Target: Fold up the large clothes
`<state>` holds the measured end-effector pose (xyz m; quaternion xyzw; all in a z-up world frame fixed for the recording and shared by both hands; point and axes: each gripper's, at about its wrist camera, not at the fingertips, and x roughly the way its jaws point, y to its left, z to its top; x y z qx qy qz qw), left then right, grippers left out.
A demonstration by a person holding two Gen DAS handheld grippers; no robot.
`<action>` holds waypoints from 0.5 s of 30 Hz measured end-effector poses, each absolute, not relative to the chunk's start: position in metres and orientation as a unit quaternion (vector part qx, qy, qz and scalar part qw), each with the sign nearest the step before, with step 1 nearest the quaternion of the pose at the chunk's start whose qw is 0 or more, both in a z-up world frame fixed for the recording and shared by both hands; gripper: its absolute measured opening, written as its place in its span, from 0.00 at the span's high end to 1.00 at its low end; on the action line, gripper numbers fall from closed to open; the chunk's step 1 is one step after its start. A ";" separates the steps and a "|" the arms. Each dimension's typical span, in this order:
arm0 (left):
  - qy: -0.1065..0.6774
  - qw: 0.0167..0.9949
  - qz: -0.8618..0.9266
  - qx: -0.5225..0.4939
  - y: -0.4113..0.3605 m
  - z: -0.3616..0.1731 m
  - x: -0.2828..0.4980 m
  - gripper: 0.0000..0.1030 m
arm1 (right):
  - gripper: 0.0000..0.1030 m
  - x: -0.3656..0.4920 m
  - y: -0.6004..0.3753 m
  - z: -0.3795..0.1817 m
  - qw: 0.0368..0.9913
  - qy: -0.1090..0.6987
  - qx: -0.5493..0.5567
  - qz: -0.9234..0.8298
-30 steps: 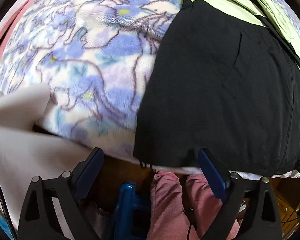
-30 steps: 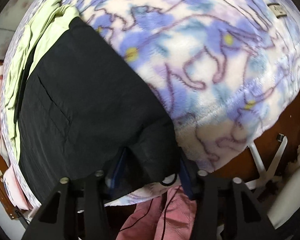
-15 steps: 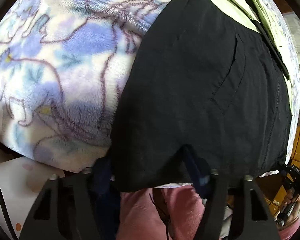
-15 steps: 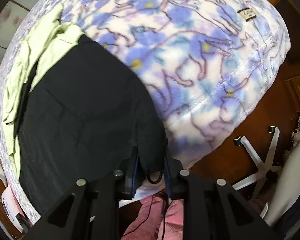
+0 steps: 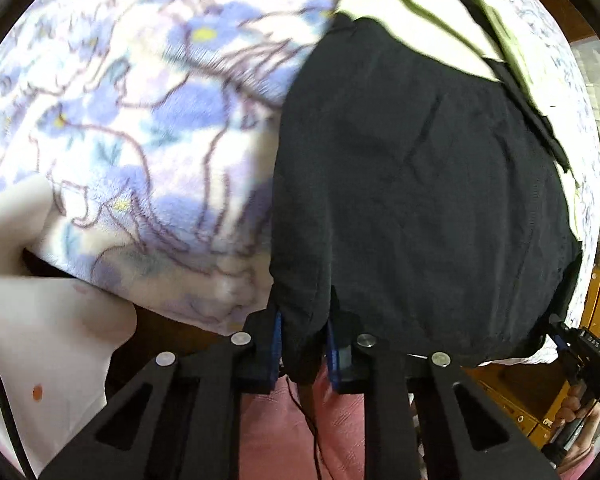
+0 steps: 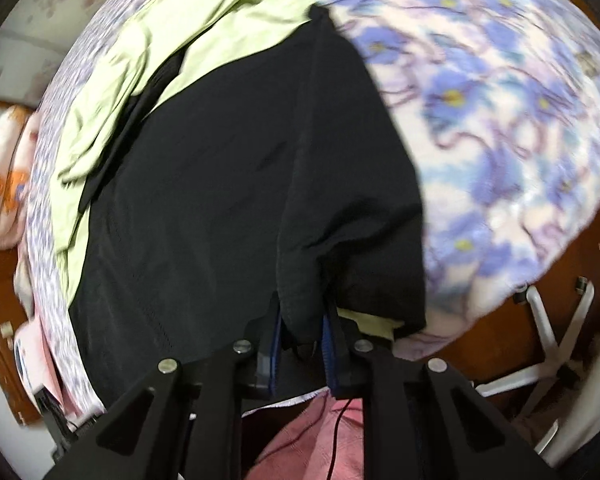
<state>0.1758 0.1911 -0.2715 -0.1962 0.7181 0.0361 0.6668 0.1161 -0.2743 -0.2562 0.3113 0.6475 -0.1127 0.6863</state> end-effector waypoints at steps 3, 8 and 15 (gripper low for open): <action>0.713 0.664 0.020 -0.224 0.167 -0.250 0.183 0.87 | 0.85 0.126 -0.282 -0.261 0.683 0.653 0.319 -0.083; 0.698 0.669 -0.013 -0.255 0.122 -0.205 0.208 0.88 | 0.86 0.137 -0.288 -0.244 0.669 0.639 0.379 -0.013; 0.629 0.703 -0.067 -0.325 0.055 -0.145 0.257 0.88 | 0.86 0.167 -0.281 -0.210 0.647 0.611 0.443 0.113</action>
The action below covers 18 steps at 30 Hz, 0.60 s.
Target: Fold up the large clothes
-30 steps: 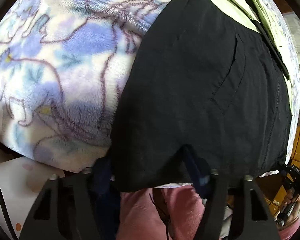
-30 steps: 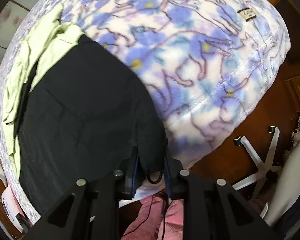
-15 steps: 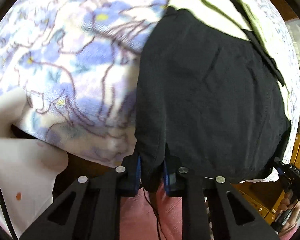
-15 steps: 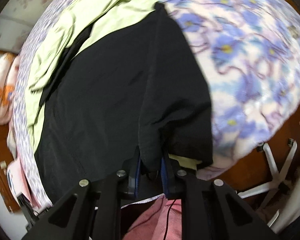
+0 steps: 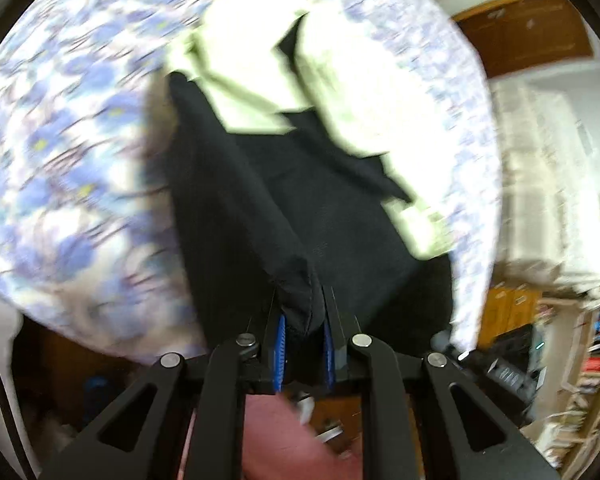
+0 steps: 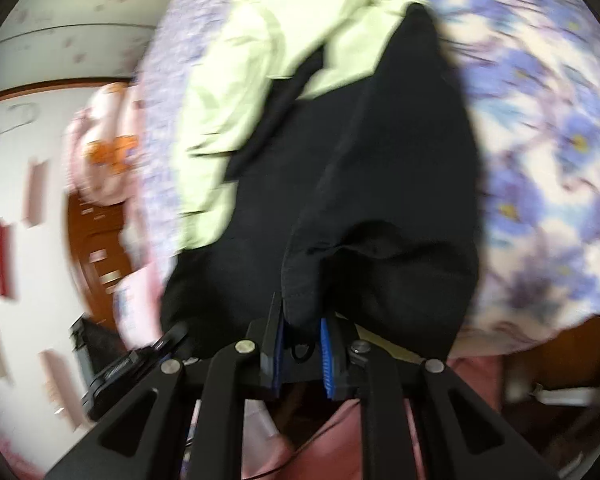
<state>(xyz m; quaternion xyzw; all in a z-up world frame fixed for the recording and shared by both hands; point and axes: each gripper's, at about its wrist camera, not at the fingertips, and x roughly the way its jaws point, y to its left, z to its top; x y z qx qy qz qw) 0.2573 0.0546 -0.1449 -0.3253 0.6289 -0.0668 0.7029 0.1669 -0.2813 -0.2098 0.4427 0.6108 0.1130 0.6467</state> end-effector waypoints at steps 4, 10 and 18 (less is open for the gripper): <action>0.575 0.730 -0.082 -0.361 0.038 -0.113 0.297 0.88 | 0.87 0.200 -0.276 -0.178 0.654 0.570 0.461 0.185; 0.476 0.784 -0.093 -0.387 0.055 -0.067 0.361 0.89 | 0.87 0.261 -0.288 -0.139 0.668 0.484 0.506 0.252; 0.376 0.833 -0.047 -0.404 0.116 -0.051 0.449 0.89 | 0.87 0.345 -0.336 -0.114 0.731 0.366 0.537 0.210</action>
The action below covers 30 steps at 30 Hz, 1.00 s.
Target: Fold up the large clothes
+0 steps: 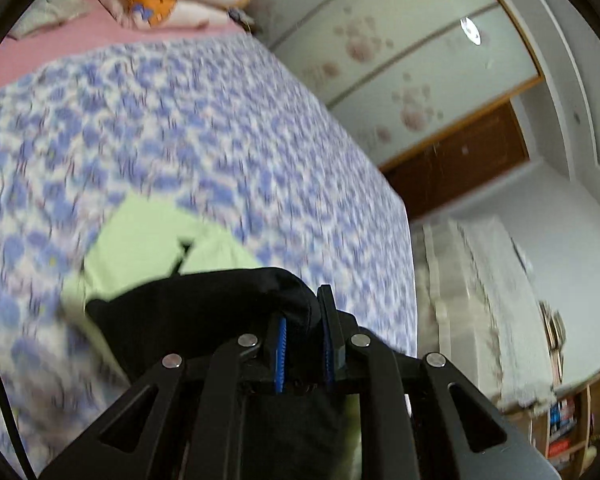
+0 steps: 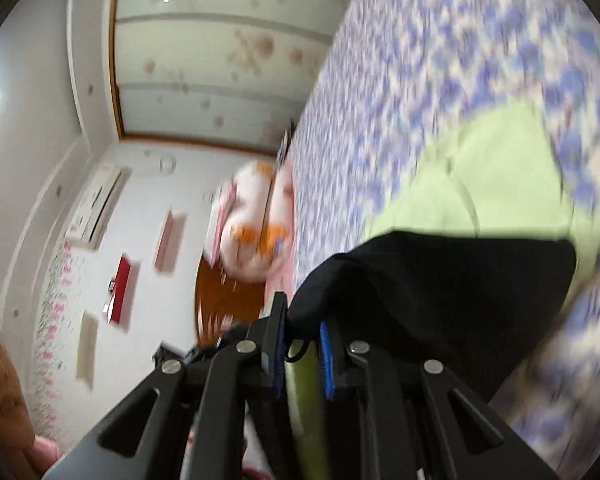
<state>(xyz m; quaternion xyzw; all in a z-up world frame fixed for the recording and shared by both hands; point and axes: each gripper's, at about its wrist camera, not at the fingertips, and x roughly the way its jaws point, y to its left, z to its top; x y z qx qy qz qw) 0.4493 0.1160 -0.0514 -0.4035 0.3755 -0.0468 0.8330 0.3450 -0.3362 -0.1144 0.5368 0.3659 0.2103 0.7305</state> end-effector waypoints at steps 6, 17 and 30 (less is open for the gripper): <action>0.355 0.836 0.021 -0.419 0.158 -0.083 0.509 0.89 | 0.87 0.376 -0.401 -0.128 0.748 0.281 0.588 0.131; 0.432 0.813 0.102 -0.377 0.186 -0.199 0.626 0.89 | 0.87 0.478 -0.443 -0.219 0.747 0.311 0.587 -0.025; 0.519 0.760 0.146 -0.363 0.193 -0.306 0.671 0.86 | 0.84 0.547 -0.434 -0.310 0.731 0.433 0.514 -0.119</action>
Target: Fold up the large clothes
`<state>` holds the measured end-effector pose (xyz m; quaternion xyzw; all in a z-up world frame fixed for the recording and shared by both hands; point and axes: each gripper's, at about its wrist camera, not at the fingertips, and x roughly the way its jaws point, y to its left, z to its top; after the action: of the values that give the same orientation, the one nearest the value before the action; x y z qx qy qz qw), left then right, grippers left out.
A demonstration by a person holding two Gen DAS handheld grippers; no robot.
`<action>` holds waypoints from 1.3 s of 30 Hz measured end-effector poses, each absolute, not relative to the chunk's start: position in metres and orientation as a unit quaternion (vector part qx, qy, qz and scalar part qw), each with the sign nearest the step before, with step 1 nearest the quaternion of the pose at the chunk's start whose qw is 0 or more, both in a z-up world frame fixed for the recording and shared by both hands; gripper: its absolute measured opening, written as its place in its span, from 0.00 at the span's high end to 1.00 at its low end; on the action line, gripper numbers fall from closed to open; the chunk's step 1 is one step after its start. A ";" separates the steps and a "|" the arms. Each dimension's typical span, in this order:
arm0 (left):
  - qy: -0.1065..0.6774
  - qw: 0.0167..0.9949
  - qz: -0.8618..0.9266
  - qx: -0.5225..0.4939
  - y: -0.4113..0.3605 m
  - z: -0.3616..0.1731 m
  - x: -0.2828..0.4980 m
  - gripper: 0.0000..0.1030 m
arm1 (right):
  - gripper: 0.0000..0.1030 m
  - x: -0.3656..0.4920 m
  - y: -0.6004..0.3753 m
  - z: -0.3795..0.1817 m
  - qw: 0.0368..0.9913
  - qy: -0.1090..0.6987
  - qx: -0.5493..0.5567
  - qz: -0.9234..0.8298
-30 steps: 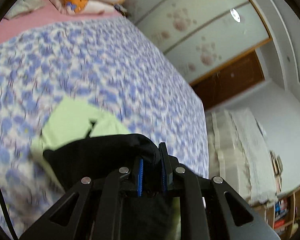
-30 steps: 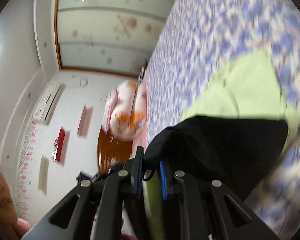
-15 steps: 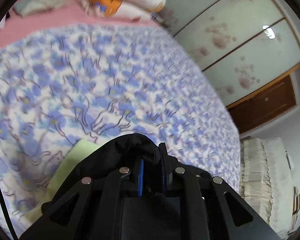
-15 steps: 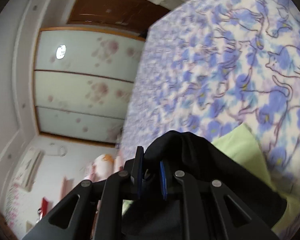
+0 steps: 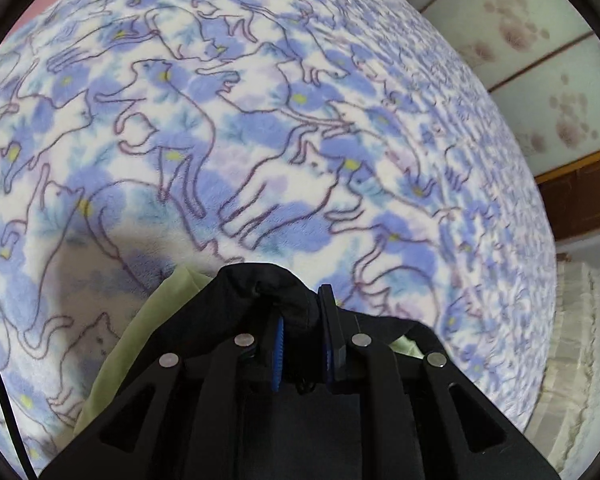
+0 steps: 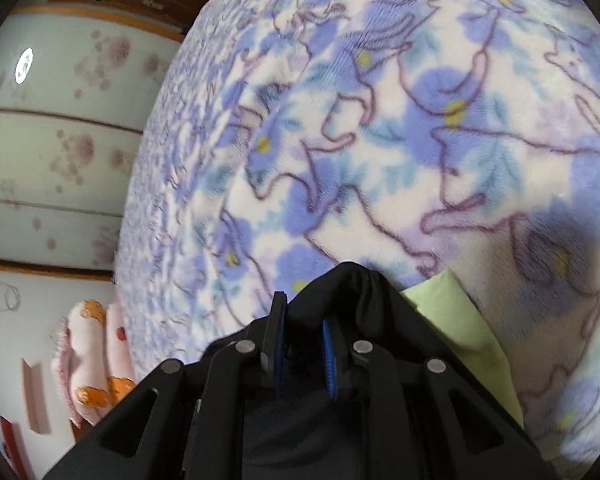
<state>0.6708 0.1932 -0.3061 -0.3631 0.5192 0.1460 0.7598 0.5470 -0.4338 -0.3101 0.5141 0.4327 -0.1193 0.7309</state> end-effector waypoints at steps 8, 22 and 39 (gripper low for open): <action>0.549 0.763 0.133 -0.314 0.184 -0.274 0.670 0.30 | 0.58 0.547 -0.435 -0.291 0.732 0.453 0.498 -0.107; 0.555 0.795 0.148 -0.194 0.202 -0.243 0.545 0.19 | 0.38 0.453 -0.412 -0.245 0.796 0.490 0.345 -0.089; 0.594 0.742 0.106 -0.292 0.215 -0.321 0.456 0.72 | 0.72 0.357 -0.401 -0.279 0.790 0.531 0.285 -0.112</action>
<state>0.4557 0.2148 -0.3212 -0.2922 0.5942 0.1060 0.7418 0.3574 -0.4011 -0.2790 0.2852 0.5313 -0.1120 0.7898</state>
